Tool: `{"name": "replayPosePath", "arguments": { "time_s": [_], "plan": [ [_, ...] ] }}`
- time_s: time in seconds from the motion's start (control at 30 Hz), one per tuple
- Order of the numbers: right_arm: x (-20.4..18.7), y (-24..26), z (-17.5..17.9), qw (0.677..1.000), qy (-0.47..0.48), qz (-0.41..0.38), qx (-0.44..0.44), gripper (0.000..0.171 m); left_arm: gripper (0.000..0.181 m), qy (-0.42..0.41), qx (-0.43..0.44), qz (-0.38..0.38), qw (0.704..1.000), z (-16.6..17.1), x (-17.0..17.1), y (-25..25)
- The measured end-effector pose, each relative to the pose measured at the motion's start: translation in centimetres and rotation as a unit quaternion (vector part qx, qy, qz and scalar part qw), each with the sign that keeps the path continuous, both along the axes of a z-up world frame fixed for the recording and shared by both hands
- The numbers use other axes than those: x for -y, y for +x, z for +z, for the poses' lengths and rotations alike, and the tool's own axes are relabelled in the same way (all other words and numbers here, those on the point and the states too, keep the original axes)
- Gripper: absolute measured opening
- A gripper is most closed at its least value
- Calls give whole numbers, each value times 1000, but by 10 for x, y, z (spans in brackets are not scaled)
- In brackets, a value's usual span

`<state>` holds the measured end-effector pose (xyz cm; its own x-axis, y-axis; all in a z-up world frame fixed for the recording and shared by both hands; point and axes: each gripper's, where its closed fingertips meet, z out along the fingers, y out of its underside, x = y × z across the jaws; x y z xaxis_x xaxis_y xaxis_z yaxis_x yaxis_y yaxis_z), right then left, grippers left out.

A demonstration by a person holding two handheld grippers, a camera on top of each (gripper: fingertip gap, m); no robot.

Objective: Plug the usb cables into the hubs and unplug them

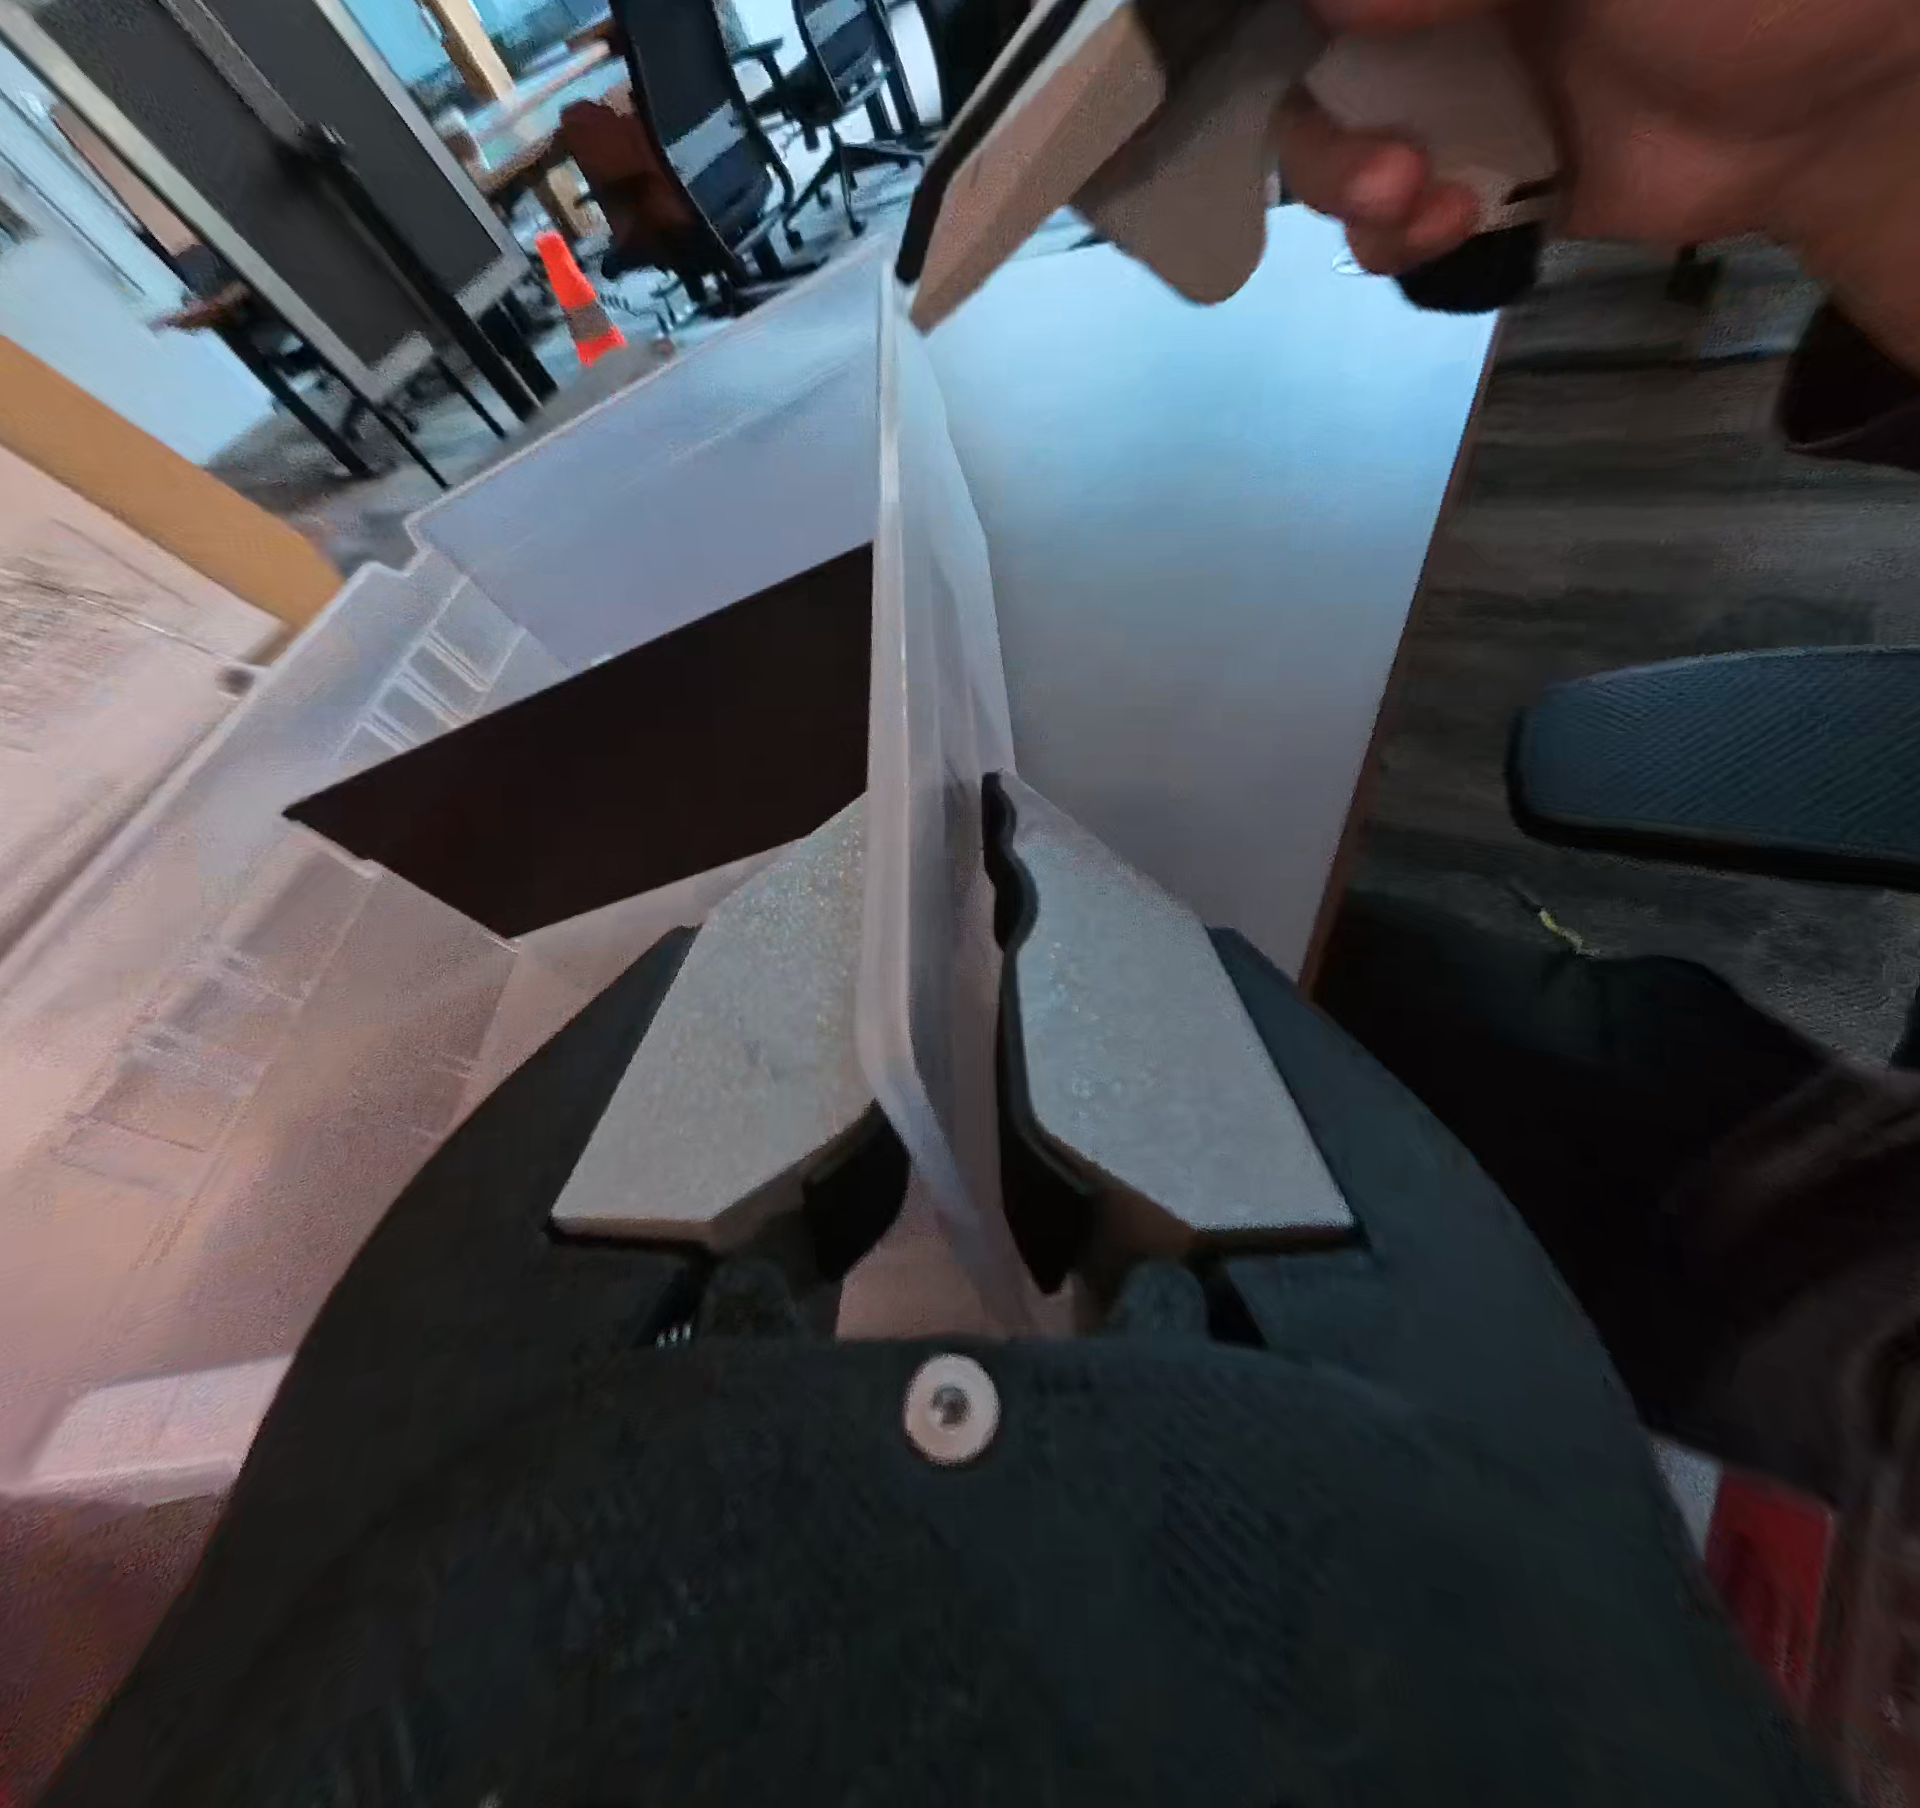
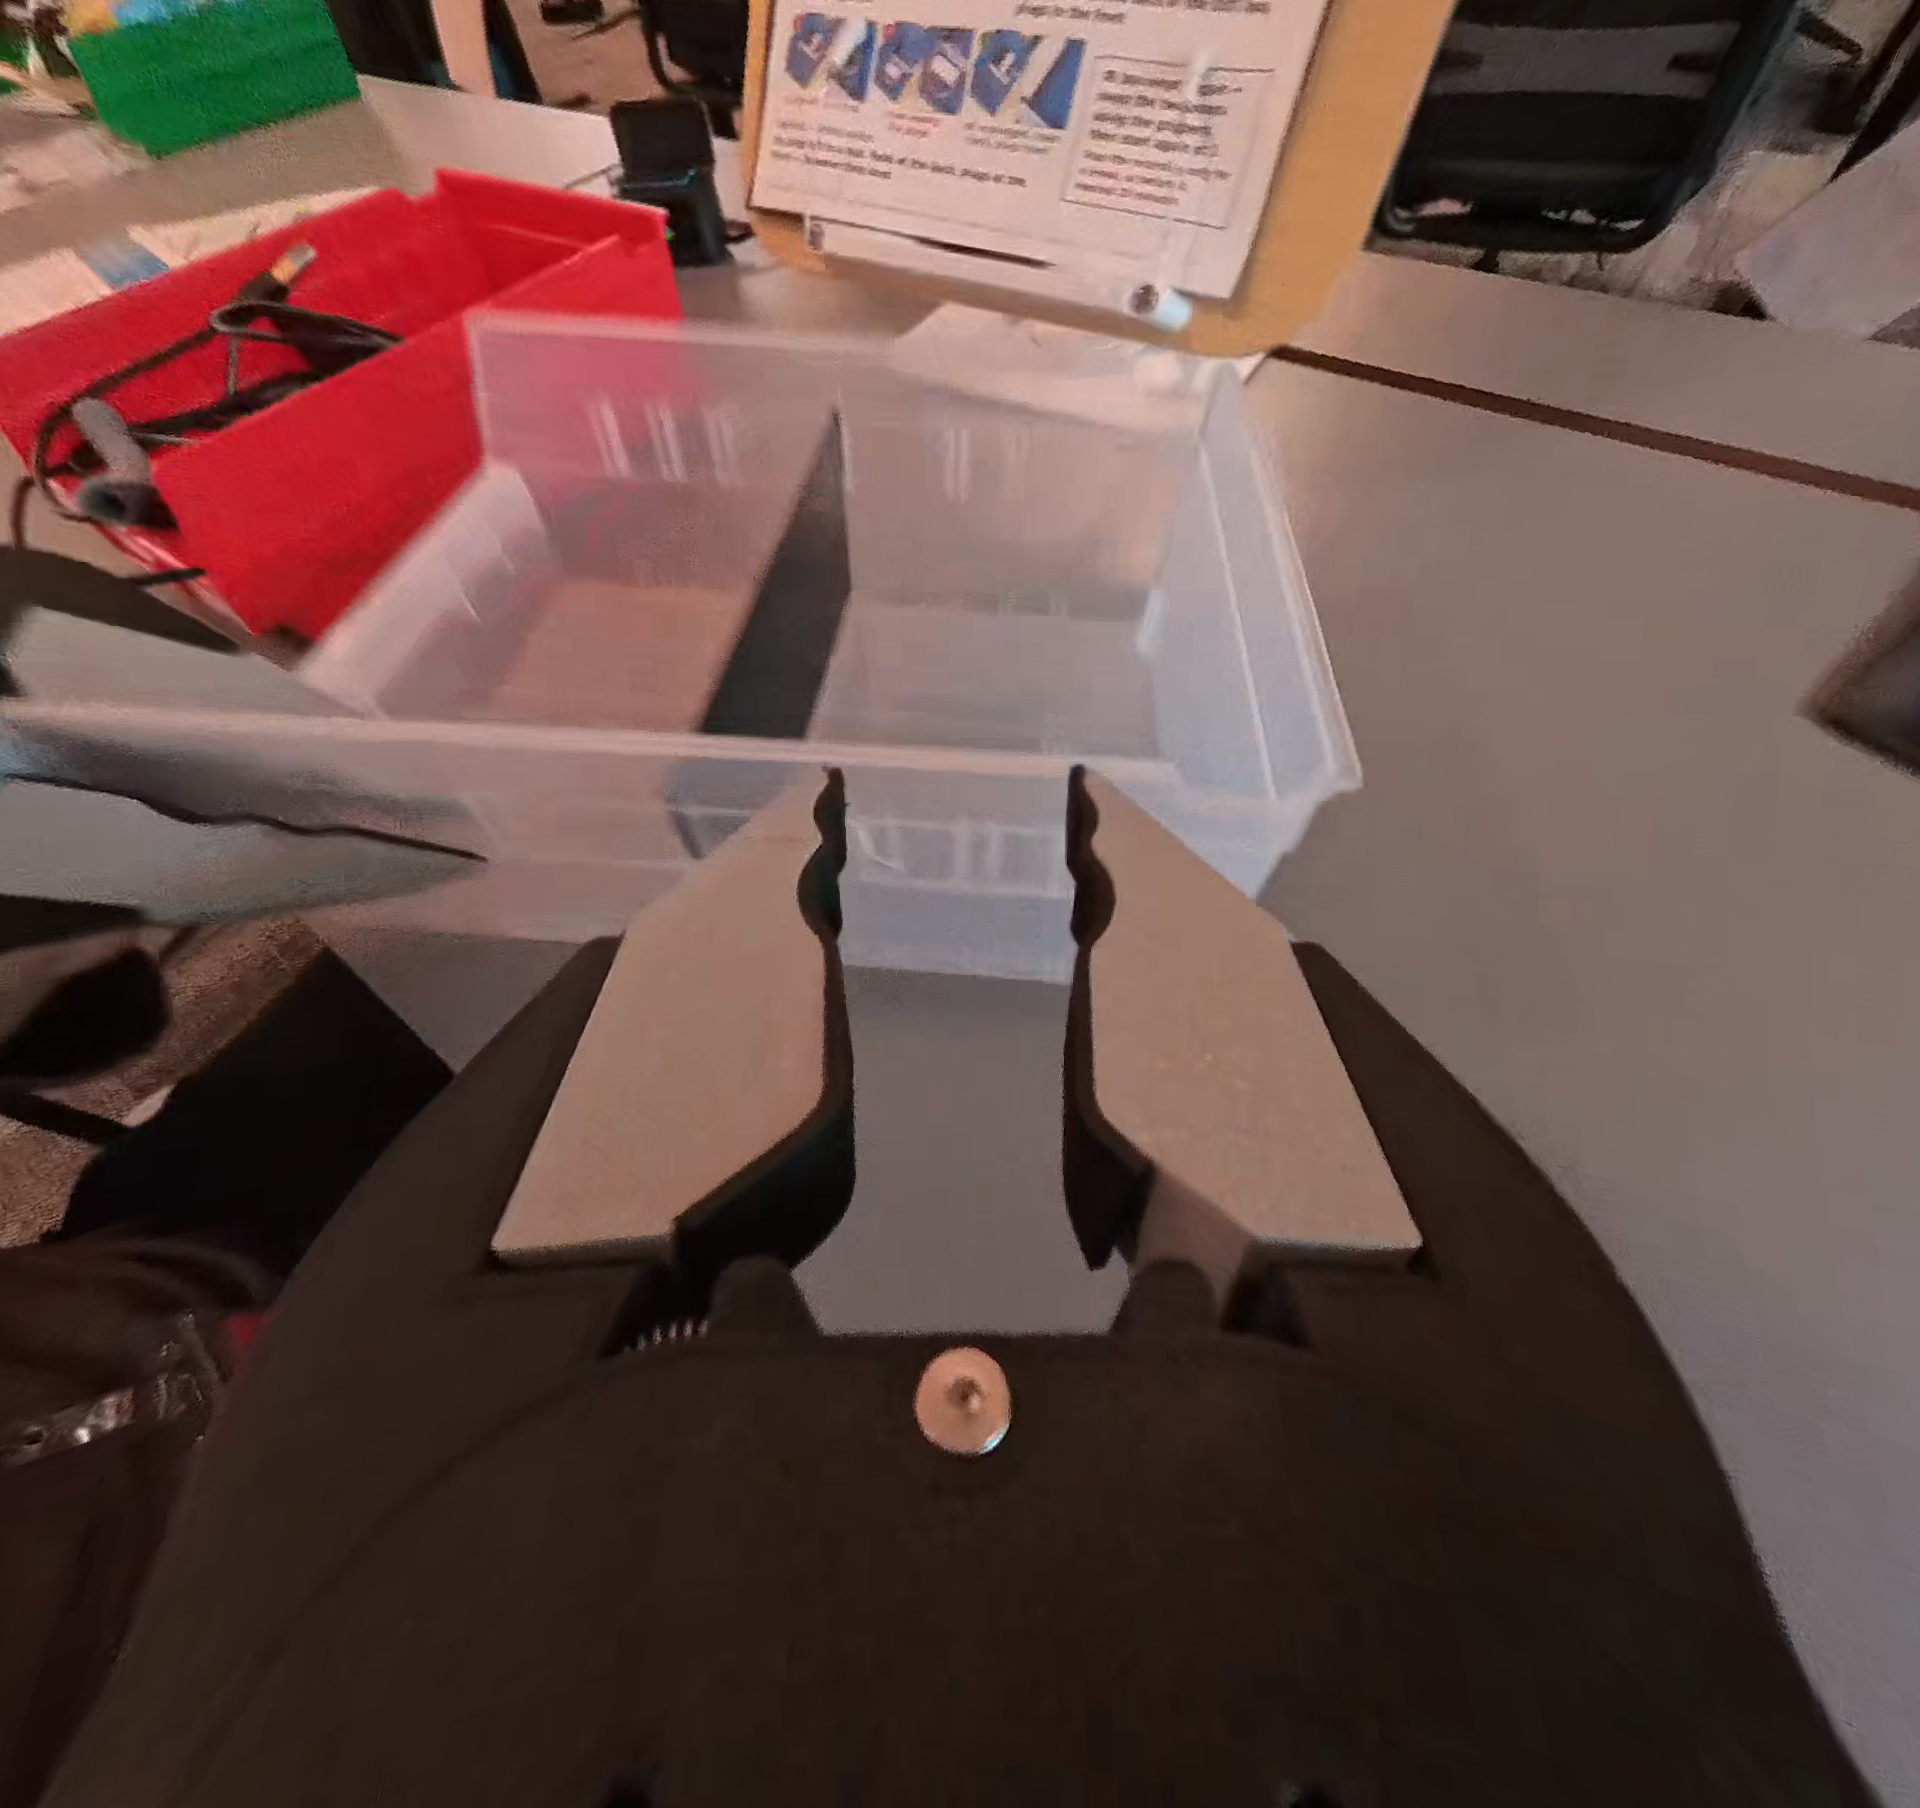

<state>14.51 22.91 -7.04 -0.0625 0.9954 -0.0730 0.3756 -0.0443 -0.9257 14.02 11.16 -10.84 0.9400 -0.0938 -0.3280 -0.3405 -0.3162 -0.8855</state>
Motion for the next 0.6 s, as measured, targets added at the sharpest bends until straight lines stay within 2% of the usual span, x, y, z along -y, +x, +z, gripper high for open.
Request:
{"name": "replayPosePath", "arguments": {
  "time_s": [0.07, 0.13, 0.23, 0.27, 0.3, 0.37, 0.43, 0.6],
  "plan": [
    [-9, 9, -4, 1000, 0, -10, -3, 41, 6, -15, 45, -5, 999, -28, -26, 13],
    [-17, 16, -6, 999, 20, -25, 3, 47, 5, -44, 51, 15, 998, -48, -40, 18],
    [-16, 19, -3, 998, 51, -35, 7, 48, 18, -47, 85, -6, 995, -34, -32, 26],
    [-8, 18, 0, 998, 55, -24, 7, 48, 19, -34, 92, -2, 995, -23, -24, 21],
    [5, 15, 2, 998, 60, -7, 7, 48, 28, -29, 98, 1, 995, -14, -14, 15],
    [40, 10, 0, 995, 81, 46, 23, 49, 60, -39, 107, 18, 993, -5, 11, -3],
    [76, 4, -6, 988, 112, 96, 51, 54, 76, -43, 110, 55, 992, 0, 40, -29],
    [168, -17, -15, 968, 119, 207, 73, 55, 70, -19, 149, 172, 974, 11, 118, -98]
  ]
}}
